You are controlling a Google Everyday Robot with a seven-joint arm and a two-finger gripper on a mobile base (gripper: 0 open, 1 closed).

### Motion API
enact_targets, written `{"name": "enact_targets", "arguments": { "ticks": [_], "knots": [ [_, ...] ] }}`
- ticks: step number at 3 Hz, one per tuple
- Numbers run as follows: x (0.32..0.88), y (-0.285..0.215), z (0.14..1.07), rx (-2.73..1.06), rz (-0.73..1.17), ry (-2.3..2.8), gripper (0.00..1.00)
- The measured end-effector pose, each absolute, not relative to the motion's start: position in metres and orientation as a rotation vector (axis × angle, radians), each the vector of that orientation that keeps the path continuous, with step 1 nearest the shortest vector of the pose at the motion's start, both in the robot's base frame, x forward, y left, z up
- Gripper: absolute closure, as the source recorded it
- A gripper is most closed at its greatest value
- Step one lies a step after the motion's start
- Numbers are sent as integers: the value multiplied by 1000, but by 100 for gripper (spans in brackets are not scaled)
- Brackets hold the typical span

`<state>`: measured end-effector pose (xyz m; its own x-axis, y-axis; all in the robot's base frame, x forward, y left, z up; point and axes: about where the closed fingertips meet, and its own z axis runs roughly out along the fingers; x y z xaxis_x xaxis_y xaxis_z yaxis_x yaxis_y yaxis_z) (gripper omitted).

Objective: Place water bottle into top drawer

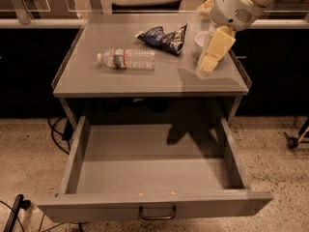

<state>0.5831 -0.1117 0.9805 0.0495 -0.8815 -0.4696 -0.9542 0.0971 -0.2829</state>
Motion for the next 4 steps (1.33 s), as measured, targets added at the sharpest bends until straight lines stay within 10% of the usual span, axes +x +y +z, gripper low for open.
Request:
{"name": "enact_targets", "arguments": {
  "ticks": [4],
  "knots": [
    [661, -54, 936, -1633, 357, 1873, 0]
  ]
}}
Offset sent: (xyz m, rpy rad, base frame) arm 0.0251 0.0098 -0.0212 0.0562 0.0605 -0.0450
